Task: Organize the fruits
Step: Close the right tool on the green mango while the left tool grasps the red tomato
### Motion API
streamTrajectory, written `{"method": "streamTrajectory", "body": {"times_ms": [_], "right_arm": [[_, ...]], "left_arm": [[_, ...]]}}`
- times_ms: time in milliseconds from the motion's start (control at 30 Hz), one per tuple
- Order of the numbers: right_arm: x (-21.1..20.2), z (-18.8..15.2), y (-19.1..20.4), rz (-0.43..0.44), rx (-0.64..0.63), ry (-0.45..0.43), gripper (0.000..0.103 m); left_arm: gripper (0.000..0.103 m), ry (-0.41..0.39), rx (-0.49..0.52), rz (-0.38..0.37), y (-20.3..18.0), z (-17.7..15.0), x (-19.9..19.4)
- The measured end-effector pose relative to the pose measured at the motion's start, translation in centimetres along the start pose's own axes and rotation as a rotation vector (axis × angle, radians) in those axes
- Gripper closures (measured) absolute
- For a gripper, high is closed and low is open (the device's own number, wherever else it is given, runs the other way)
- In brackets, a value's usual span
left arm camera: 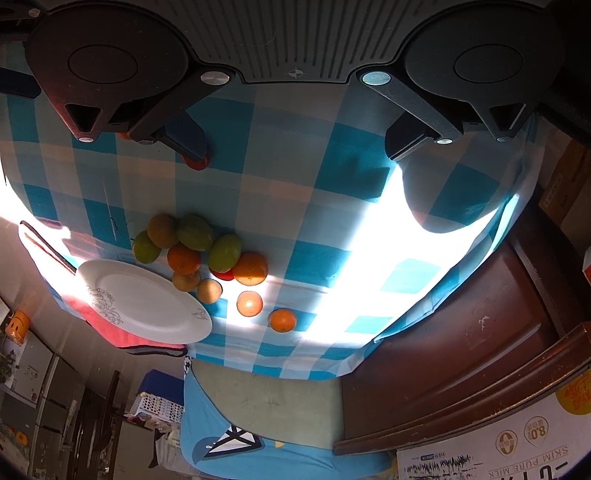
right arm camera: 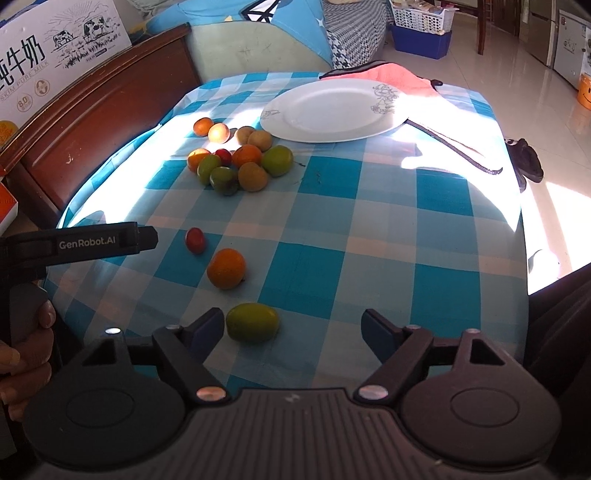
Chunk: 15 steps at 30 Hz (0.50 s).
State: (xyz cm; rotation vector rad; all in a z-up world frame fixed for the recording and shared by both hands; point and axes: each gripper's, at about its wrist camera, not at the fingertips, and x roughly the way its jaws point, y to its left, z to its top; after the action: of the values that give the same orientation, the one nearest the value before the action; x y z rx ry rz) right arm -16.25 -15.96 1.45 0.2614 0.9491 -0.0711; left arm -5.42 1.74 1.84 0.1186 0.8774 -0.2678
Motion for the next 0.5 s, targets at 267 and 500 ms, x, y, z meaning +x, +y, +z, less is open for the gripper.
{"method": "streamTrajectory", "body": {"times_ms": [267,500], "right_arm": [[1.1,-0.5,1.2,-0.002,-0.058,0.018,0.040],[1.5,-0.6,1.3,0.008,-0.057,0.012,0.055]], "left_arm": [[0.001,-0.031,0.055,-0.025,-1.4,-0.1,0.4],[0.002,-0.038,0.094,-0.084,-2.6,-0.4,1.1]]}}
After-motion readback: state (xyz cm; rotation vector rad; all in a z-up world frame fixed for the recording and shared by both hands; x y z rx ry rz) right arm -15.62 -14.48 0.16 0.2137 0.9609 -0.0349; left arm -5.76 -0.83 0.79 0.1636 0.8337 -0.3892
